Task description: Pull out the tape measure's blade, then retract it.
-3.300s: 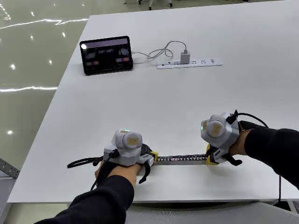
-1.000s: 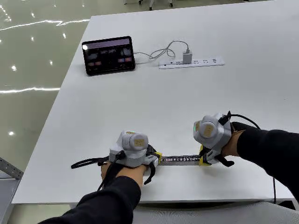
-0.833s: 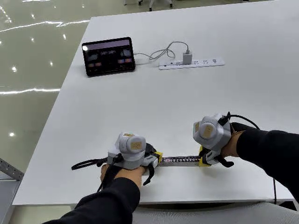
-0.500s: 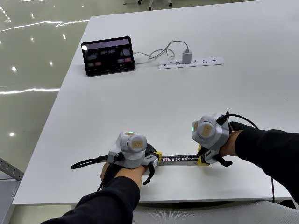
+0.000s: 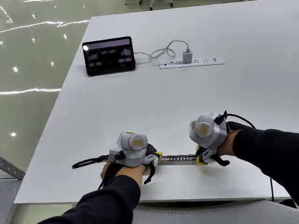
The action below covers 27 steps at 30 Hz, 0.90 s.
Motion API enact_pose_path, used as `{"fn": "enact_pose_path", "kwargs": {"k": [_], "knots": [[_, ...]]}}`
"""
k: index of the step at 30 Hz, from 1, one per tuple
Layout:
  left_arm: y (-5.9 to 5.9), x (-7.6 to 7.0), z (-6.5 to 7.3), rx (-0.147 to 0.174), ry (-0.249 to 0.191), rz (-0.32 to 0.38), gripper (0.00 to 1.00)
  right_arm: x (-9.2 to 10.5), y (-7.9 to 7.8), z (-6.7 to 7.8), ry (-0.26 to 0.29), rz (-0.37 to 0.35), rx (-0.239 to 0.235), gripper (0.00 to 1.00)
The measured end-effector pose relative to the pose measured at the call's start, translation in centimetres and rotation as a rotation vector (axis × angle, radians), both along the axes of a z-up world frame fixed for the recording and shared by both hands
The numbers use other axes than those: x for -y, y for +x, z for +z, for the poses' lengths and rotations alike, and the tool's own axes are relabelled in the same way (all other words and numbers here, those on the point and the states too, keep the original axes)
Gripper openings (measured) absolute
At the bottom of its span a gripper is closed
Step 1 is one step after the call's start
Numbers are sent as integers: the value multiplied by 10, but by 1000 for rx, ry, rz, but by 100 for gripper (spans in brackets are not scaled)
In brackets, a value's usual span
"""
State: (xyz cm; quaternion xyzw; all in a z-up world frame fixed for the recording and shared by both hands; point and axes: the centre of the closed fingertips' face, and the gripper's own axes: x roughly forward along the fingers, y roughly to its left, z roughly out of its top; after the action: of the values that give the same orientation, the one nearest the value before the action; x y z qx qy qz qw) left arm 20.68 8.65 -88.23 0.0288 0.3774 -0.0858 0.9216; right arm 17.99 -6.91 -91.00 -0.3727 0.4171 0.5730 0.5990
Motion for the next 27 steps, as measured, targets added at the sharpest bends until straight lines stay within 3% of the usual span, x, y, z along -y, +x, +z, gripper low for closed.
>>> {"fn": "enact_pose_path", "kwargs": {"k": [27], "knots": [[-1,0,1,5,-1,4,64,-12,-1,0,11,35,11,11]]}}
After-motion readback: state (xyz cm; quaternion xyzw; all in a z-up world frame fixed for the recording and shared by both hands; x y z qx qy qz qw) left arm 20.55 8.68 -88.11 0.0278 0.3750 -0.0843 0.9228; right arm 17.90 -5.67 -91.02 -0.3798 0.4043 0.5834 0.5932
